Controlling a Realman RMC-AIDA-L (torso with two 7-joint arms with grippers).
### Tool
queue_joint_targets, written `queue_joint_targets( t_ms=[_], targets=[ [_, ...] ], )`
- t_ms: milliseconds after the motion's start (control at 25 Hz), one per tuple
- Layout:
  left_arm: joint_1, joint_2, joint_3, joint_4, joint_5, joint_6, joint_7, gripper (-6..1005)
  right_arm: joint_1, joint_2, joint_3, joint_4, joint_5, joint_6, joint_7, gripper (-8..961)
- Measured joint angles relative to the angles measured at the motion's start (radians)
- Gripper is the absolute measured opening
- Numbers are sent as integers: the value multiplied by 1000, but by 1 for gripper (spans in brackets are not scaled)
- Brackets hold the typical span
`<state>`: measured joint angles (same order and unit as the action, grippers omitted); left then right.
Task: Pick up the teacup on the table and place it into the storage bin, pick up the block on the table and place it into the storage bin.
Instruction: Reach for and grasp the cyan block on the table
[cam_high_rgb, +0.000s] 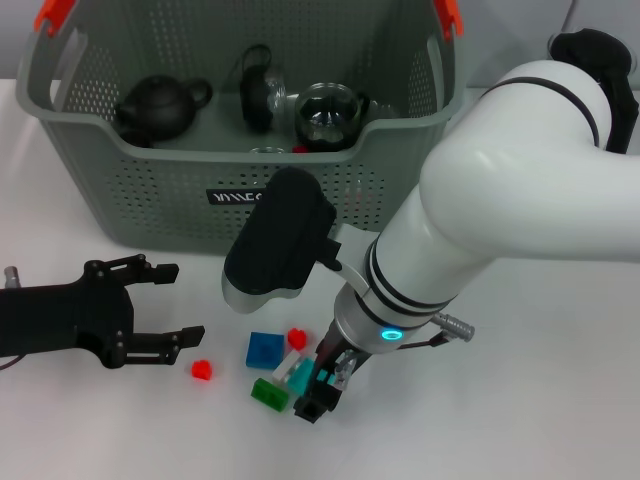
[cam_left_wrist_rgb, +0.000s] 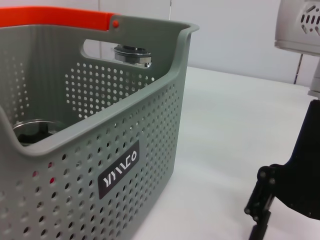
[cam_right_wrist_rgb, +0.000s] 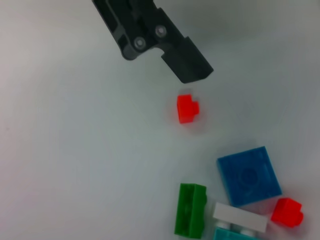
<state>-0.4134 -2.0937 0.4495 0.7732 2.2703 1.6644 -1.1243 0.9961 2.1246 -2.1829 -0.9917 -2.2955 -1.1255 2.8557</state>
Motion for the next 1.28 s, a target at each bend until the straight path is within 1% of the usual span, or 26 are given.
queue_joint_targets(
  t_ms=[120, 240, 440, 1280],
  targets=[
    [0, 0, 0, 0, 0, 0, 0, 872, 0, 0, 0, 2, 4, 1, -2, 900],
    [-1, 0, 0, 0, 1, 0, 0, 872, -1, 0, 0, 2, 4, 2, -3, 739],
    [-1, 0, 0, 0, 0, 0, 0, 872, -1, 0, -1, 3, 5, 3, -4, 559],
    [-2, 0, 0, 0, 1, 0, 0, 872, 0, 0, -2, 26, 21, 21, -15, 554]
  ],
)
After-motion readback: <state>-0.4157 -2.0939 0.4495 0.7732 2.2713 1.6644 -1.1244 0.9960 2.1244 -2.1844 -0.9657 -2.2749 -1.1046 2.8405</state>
